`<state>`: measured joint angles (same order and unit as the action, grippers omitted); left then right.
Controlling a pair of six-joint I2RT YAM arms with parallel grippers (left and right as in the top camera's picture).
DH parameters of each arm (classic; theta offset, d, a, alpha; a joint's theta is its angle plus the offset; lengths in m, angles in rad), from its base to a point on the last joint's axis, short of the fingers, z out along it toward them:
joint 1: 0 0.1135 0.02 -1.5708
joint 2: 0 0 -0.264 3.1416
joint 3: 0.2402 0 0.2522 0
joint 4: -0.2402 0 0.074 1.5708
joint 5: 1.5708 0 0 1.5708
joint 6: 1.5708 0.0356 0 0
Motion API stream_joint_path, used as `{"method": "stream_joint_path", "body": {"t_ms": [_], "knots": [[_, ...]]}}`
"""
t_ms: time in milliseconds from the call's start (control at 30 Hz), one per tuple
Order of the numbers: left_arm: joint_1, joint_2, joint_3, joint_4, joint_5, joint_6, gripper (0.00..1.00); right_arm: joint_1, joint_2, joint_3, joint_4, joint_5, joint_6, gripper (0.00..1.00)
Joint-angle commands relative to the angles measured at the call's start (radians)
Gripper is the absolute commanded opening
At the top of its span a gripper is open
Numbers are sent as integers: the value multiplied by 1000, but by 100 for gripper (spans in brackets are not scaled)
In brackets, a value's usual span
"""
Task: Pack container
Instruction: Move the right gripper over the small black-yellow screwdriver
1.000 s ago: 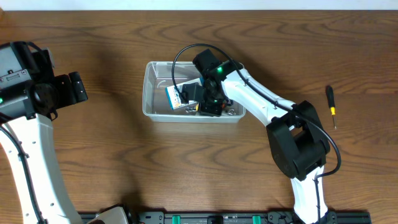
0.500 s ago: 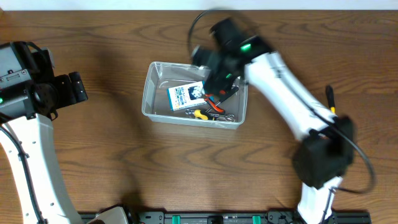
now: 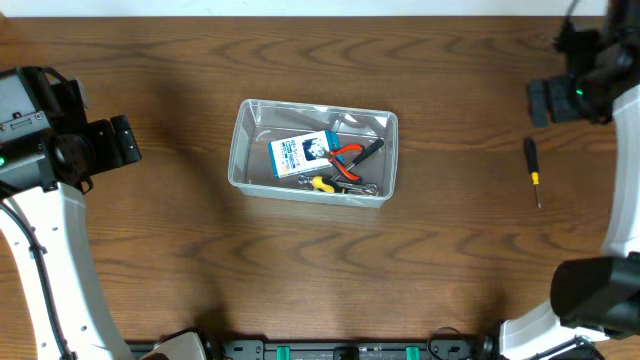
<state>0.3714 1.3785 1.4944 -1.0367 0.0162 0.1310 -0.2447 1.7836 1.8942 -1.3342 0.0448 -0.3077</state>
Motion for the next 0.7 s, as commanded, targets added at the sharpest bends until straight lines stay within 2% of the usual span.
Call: {"method": "stream_joint_path", "body": {"t_ms": [0, 167, 467, 667], "knots": [[4, 2, -8, -2, -1, 5, 98, -78, 60, -60, 21, 3, -63, 99], [4, 2, -8, -3, -1, 5, 98, -132, 171, -117, 75, 3, -68, 99], [4, 2, -8, -3, 0, 5, 98, -100, 387, -120, 121, -4, -68, 99], [4, 2, -8, -3, 0, 5, 98, -94, 445, -120, 142, -10, -69, 99]]}}
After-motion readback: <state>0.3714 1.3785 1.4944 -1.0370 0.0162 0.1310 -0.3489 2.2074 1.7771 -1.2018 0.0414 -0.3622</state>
